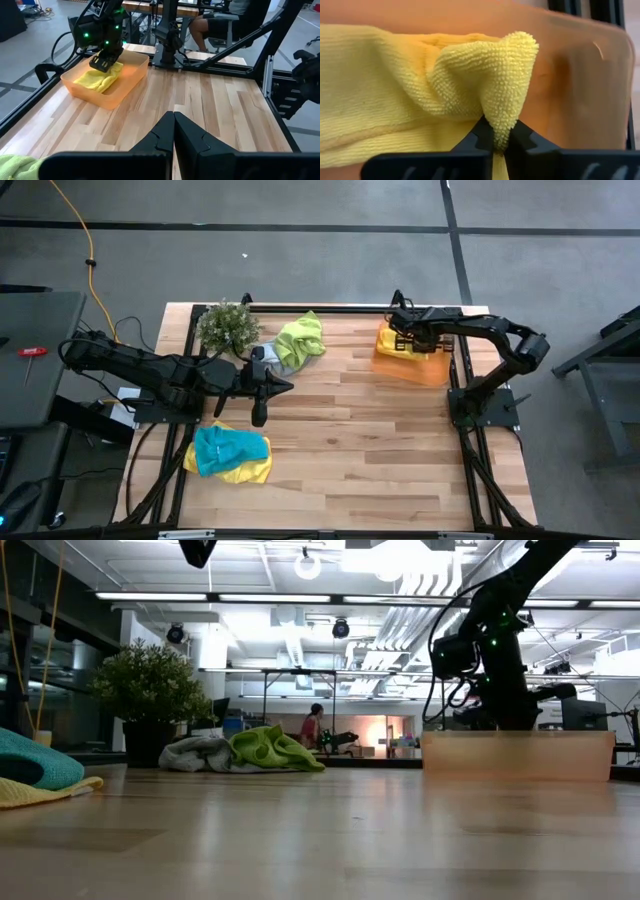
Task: Fold microfiber towels
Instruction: Put the right yellow microfiber cloth into the orange bin, then adjust the orange bin
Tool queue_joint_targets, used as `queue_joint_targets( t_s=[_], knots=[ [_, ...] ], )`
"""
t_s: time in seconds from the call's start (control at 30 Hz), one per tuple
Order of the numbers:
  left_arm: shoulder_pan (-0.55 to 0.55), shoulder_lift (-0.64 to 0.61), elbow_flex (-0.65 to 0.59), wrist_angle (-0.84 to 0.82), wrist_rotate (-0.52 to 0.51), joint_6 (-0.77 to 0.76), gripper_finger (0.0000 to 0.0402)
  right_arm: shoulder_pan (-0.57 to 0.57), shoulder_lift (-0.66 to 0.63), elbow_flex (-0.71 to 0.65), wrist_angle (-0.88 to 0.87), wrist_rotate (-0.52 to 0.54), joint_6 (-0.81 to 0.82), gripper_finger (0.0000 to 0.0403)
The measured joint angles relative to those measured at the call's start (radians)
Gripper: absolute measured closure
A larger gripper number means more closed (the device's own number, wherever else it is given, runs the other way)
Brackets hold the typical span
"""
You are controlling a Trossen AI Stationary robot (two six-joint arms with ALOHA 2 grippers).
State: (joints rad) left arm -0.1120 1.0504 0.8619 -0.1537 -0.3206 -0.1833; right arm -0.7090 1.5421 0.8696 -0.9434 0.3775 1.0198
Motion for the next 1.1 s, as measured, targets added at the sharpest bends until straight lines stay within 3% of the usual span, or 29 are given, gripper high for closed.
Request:
queue_joint_targets(
  t_s=[0.1, 0.47, 0.63, 0.8, 0.9, 1.0, 1.1],
  knots=[
    [0.0, 0.0, 0.0, 0.0, -0.001, 0.003, 0.0401, 0.0, 0.0, 0.0, -0.031, -0.004, 0.078, 0.0378],
    [0.0, 0.0, 0.0, 0.0, -0.004, 0.002, 0.0401, 0.0, -0.013, 0.0, -0.04, -0.009, 0.073, 0.0276],
    [0.0, 0.0, 0.0, 0.0, 0.0, 0.002, 0.0401, 0.0, -0.105, 0.0, -0.055, 0.038, 0.038, 0.023],
    [0.0, 0.0, 0.0, 0.0, 0.001, 0.002, 0.0401, 0.0, -0.263, 0.0, -0.043, 0.055, -0.041, 0.0213],
    [0.0, 0.0, 0.0, 0.0, 0.003, 0.002, 0.0401, 0.024, -0.368, 0.0, 0.025, -0.03, -0.158, 0.0213],
    [0.0, 0.0, 0.0, 0.0, 0.003, 0.002, 0.0401, 0.091, -0.454, 0.0, 0.148, -0.197, -0.293, 0.0219],
    [0.0, 0.0, 0.0, 0.0, 0.003, 0.001, 0.0401, 0.193, -0.499, 0.0, 0.298, -0.314, -0.319, 0.0238]
  ],
)
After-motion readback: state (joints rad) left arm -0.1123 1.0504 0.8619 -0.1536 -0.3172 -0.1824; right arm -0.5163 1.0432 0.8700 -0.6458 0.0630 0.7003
